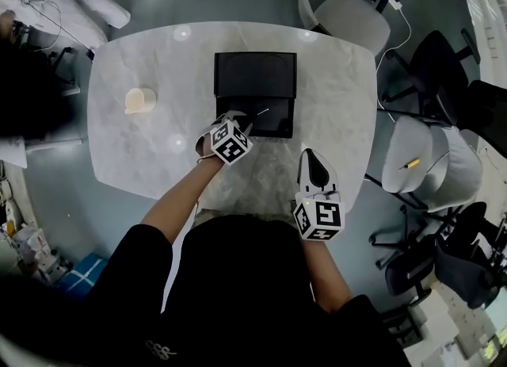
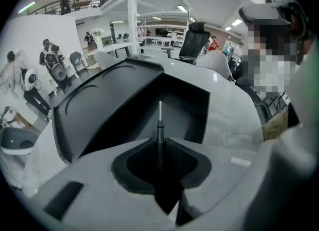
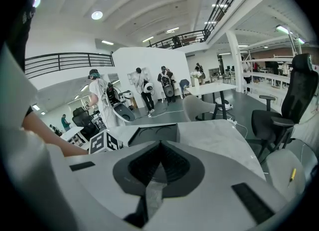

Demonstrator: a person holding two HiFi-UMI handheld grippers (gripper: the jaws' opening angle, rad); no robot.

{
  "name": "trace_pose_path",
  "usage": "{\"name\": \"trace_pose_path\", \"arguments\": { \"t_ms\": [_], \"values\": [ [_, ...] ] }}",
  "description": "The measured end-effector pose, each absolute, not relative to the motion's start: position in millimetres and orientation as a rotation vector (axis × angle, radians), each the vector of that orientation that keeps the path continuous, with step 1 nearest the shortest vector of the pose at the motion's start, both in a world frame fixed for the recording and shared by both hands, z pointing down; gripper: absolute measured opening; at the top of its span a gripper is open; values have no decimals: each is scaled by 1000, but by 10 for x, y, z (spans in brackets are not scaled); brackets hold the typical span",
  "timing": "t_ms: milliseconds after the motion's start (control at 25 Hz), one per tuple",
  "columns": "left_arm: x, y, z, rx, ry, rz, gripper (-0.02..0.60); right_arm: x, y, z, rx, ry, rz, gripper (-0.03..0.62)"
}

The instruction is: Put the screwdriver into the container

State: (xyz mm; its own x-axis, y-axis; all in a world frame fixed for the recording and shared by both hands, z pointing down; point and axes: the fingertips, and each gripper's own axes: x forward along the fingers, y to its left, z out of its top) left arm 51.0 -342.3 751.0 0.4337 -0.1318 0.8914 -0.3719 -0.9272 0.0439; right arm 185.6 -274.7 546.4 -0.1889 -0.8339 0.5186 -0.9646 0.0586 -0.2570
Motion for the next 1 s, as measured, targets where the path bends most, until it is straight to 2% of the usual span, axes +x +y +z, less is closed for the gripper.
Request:
{"name": "trace_pose_path", "arguments": {
  "t_ms": [1000],
  "values": [
    [698,-3445,7776,2390,-319,1574,75,2066,-2937,5544,1933,-2079,846,11]
  ]
}}
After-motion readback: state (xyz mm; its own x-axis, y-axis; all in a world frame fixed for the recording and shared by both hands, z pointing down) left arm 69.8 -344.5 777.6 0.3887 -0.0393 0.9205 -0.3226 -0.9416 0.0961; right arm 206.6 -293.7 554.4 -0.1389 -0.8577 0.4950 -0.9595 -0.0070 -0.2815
